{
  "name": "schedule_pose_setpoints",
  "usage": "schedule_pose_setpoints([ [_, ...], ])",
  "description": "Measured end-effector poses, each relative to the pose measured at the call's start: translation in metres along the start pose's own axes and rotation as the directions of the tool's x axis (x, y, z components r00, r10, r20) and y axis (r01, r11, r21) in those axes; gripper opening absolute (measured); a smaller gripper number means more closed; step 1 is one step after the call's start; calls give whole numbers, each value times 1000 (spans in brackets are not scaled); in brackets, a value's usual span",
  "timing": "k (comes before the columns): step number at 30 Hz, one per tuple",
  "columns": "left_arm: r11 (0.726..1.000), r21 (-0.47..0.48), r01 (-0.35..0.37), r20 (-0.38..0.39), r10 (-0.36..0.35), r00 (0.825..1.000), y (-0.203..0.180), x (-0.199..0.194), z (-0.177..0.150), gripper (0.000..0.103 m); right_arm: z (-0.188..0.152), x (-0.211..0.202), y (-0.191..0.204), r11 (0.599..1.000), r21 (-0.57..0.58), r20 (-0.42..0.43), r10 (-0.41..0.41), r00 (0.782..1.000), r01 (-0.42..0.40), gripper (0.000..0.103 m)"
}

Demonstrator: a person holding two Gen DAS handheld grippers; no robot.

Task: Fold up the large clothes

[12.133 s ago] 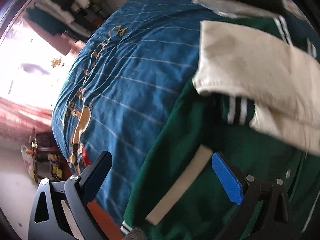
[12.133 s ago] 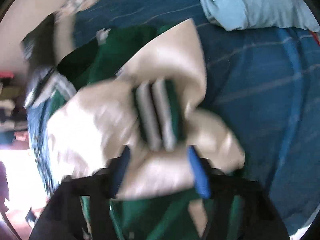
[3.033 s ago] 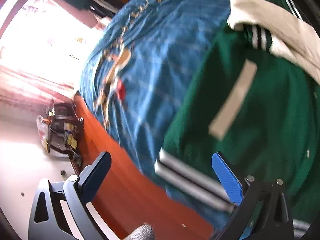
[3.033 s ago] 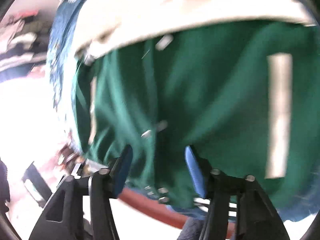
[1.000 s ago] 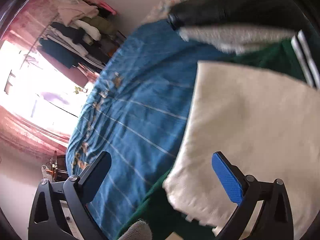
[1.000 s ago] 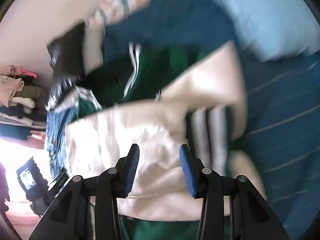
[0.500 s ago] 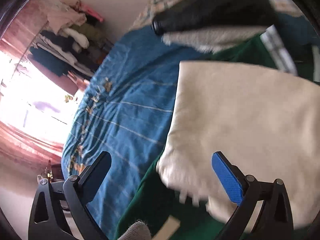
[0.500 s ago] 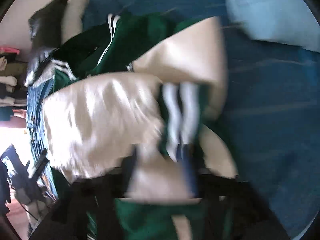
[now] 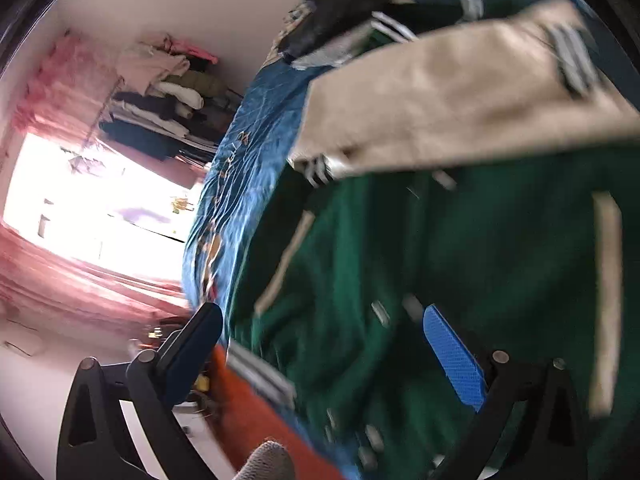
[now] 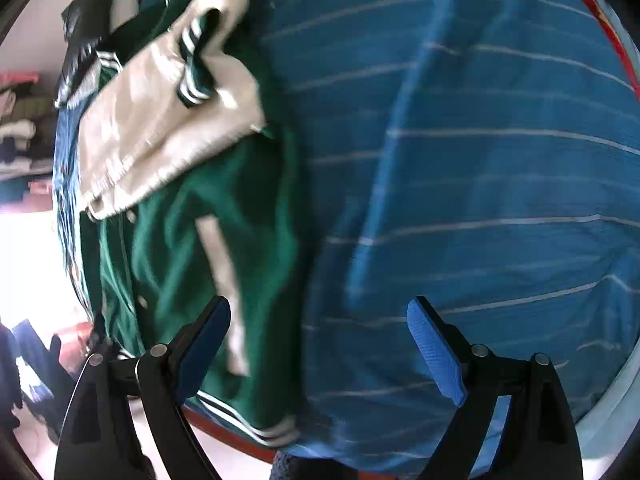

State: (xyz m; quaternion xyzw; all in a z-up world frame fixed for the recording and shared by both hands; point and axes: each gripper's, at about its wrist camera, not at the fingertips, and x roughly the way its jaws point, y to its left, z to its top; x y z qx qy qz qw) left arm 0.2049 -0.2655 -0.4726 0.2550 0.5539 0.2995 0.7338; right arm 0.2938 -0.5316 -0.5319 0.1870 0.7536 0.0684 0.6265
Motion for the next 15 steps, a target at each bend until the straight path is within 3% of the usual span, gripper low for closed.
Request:
schedule_pose_setpoints([
  [4, 995, 85, -61, 26, 59, 998, -54, -64, -37, 103, -6, -7, -43, 999, -43, -20, 9, 1000, -10, 91],
  [9, 973, 215, -85, 83, 69, 994, -125, -117, -58, 103, -4, -15, -100, 999, -6, -42, 32, 999, -32, 92],
  [15, 948, 294, -124, 31, 120, 992, -180, -91, -52, 103, 2, -22, -146, 998, 46, -67, 48, 997, -45, 92],
])
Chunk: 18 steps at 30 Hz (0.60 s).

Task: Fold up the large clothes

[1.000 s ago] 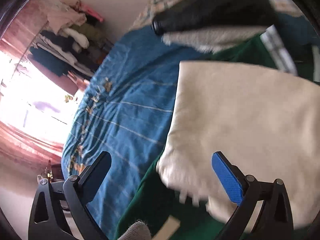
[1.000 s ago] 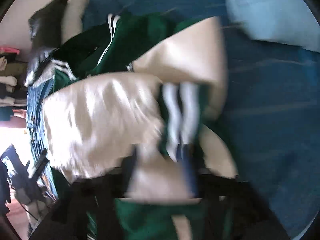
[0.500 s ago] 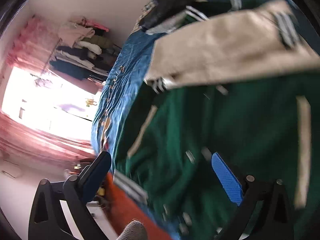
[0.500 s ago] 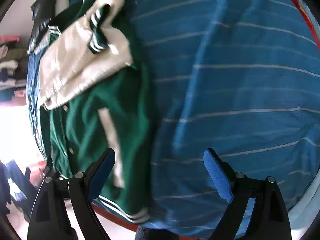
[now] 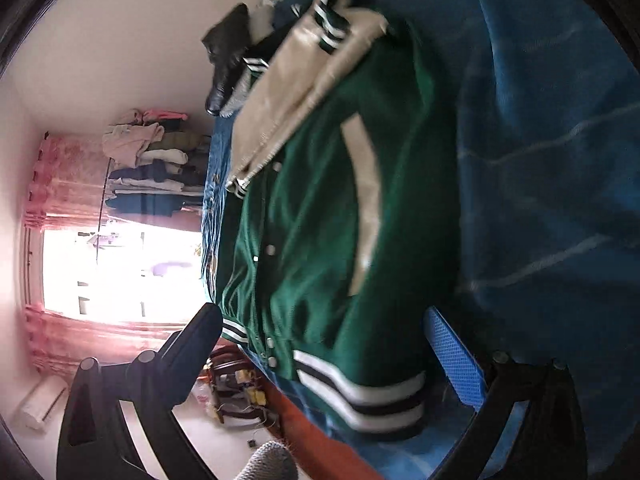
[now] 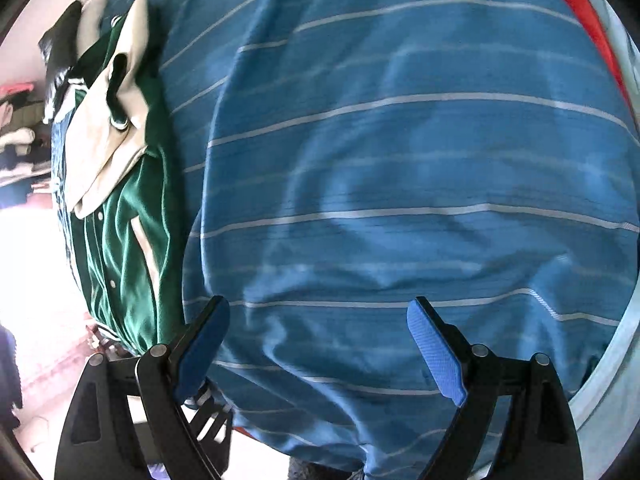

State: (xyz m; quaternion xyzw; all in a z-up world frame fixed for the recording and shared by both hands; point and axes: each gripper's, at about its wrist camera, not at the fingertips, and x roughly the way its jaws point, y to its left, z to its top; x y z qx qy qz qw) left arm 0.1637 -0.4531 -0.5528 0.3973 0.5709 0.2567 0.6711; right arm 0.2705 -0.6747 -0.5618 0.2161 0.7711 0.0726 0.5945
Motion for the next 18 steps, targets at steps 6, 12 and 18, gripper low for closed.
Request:
schedule_pose_setpoints([
  [6, 999, 3, -32, -64, 32, 997, -12, 45, 15, 103, 14, 9, -4, 1000, 8, -25, 29, 999, -29, 92],
  [12, 998, -7, -60, -48, 60, 997, -17, 42, 21, 103, 28, 20, 8, 998, 9, -38, 62, 997, -61, 92],
  [18, 986, -134, 100, -38, -106, 994, 18, 32, 14, 21, 49, 28, 29, 992, -7, -46, 127, 991, -127, 92],
])
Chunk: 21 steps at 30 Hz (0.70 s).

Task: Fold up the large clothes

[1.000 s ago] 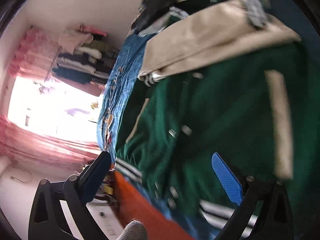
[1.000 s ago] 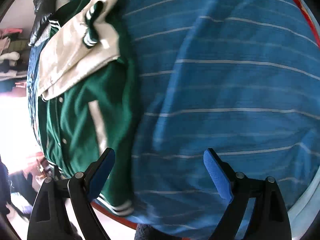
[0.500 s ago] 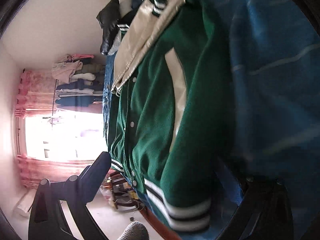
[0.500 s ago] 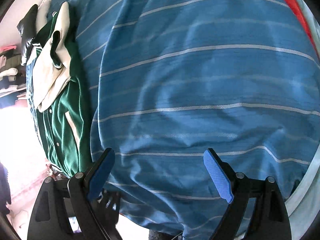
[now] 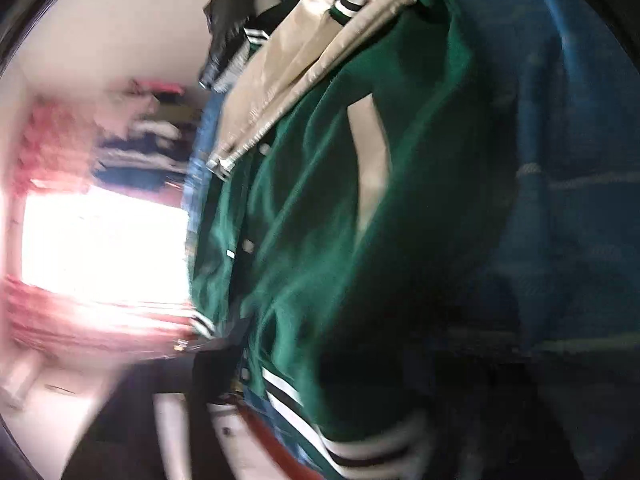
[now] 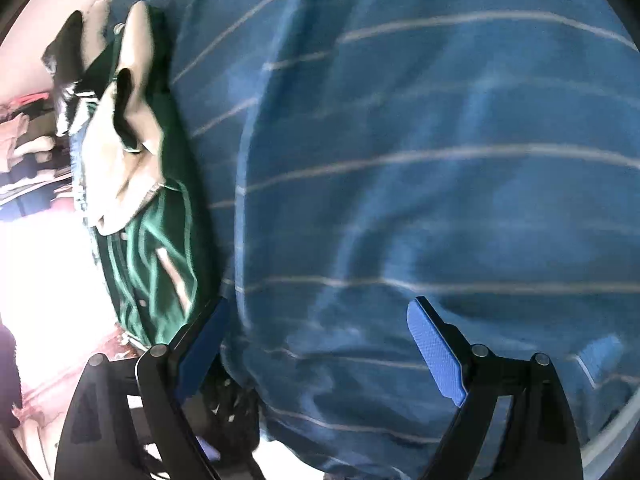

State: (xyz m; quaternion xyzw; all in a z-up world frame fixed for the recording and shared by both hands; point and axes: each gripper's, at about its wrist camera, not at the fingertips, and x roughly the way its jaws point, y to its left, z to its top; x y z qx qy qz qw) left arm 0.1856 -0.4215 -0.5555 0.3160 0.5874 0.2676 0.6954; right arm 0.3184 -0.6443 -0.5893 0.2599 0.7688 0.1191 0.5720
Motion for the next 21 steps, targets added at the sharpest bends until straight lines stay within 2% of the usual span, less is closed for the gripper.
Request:
schedule_pose_setpoints([
  [4, 998, -62, 14, 28, -12, 1000, 23, -21, 0, 14, 20, 10, 20, 995, -57, -2, 76, 997, -76, 92],
  [6, 996, -86, 19, 31, -16, 999, 32, -27, 3, 13, 35, 18, 36, 979, -98, -10, 178, 984, -178, 92],
  [8, 994, -108, 25, 25, -22, 999, 40, -29, 7, 12, 48, 27, 48, 952, -113, -24, 284, 959, -285, 92],
  [9, 993, -117, 25, 23, -23, 999, 43, -30, 9, 12, 56, 31, 54, 932, -113, -31, 342, 939, -343, 92],
  [10, 992, -124, 23, 23, -21, 1000, 46, -29, 11, 12, 66, 38, 60, 904, -110, -34, 412, 910, -413, 92],
  [17, 990, -140, 14, 18, -12, 1000, 55, -21, 18, 12, 130, 93, 87, 798, -16, -49, 601, 797, -603, 92],
  [20, 989, -143, 24, 12, -22, 1000, 59, -19, 18, 12, 148, 111, 106, 792, 10, -52, 610, 791, -610, 93],
  [21, 989, -148, 27, 11, -26, 1000, 59, -19, 19, 11, 152, 117, 115, 804, 21, -52, 595, 802, -595, 93],
])
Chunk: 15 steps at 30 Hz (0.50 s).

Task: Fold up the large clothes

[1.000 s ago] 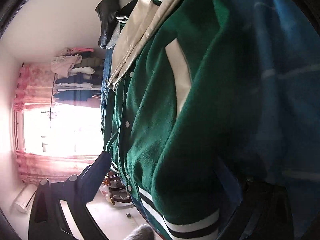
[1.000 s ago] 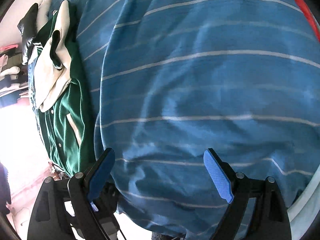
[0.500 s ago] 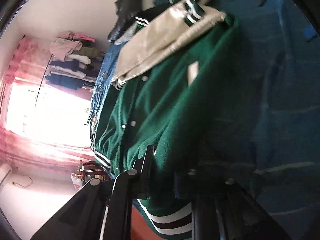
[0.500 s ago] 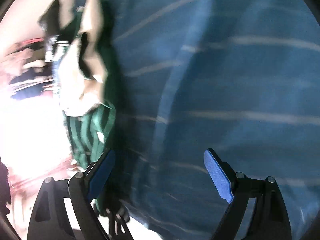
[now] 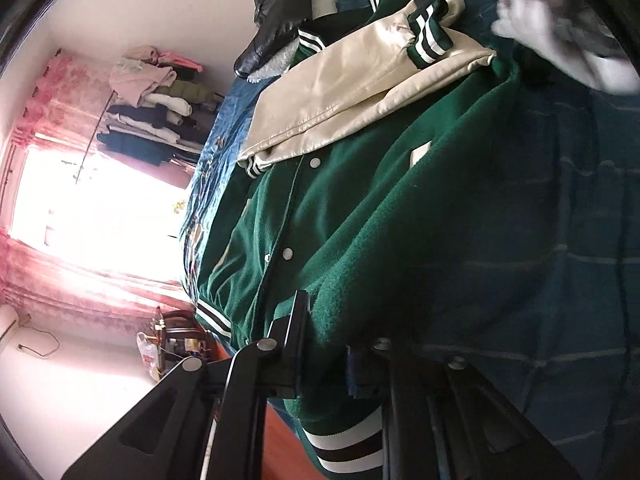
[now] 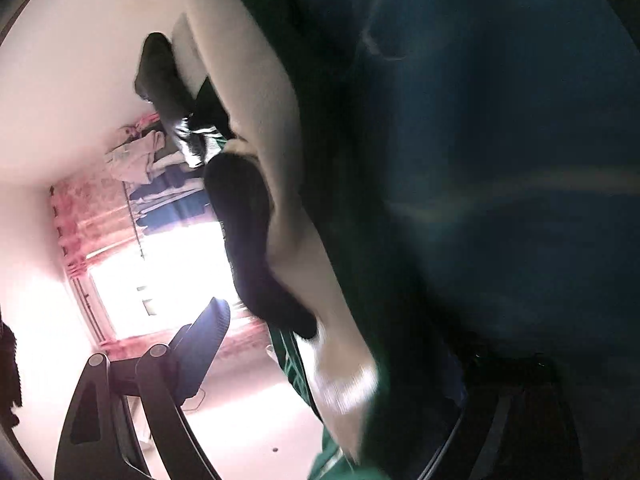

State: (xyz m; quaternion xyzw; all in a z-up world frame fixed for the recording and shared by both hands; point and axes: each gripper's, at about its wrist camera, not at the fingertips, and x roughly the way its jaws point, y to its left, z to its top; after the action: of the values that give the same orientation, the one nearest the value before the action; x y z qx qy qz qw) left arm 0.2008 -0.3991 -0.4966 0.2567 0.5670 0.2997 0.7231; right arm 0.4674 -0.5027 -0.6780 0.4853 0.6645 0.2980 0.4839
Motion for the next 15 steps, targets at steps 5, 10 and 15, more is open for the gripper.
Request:
schedule_pose_setpoints([
  [5, 999, -23, 36, -10, -37, 999, 19, 1, 2, 10, 7, 23, 28, 990, -52, 18, -130, 991, 131, 43],
  [10, 992, -76, 104, -10, -105, 994, 60, 0, 4, 9, -5, 16, 54, 980, -74, 53, -180, 982, 183, 27],
  [15, 976, -104, 190, 54, -185, 981, 120, 5, 8, 9, -29, 7, 114, 937, -130, 143, -305, 942, 323, 25],
])
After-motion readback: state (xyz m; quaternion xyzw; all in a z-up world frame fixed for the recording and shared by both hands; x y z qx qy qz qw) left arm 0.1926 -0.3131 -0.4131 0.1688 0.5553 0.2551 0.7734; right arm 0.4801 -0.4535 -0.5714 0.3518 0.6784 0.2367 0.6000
